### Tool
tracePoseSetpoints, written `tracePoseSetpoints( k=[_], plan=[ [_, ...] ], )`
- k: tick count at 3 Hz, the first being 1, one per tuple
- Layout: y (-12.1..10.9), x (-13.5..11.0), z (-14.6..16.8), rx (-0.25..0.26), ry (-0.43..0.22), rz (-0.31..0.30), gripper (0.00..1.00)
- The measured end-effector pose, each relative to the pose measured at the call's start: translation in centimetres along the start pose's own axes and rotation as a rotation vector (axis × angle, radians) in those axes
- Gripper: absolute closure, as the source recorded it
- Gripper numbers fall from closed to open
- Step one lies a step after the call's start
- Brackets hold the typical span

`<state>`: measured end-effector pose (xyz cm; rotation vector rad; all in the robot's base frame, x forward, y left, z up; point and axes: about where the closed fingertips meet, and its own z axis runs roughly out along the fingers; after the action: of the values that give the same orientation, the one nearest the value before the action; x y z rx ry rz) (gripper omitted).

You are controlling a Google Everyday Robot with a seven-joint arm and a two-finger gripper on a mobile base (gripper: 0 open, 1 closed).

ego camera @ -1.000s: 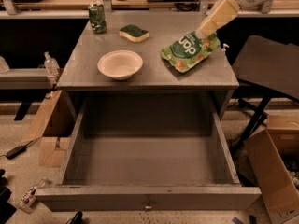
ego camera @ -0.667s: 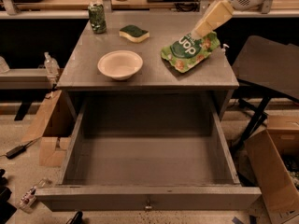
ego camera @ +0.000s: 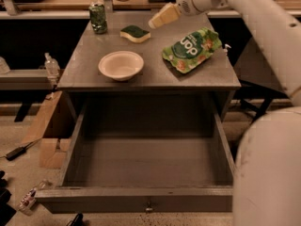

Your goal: Place sponge into top drawer

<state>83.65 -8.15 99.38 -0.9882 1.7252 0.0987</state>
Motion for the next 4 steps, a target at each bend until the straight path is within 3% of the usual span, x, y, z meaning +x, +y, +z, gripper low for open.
tracePoseSetpoints(
  k=[1,2,3,4],
  plan=[
    [-1.1,-0.8,5.1,0.043,-0.070,0.041,0.00],
    [-1.0,-0.8,5.5,0.040,-0.074,0.044,0.00],
    [-0.4,-1.4,9.3,0.006,-0.117,0.083,0.00],
    [1.7,-1.8,16.3,-0.031,-0.142,0.148,0.00]
  ],
)
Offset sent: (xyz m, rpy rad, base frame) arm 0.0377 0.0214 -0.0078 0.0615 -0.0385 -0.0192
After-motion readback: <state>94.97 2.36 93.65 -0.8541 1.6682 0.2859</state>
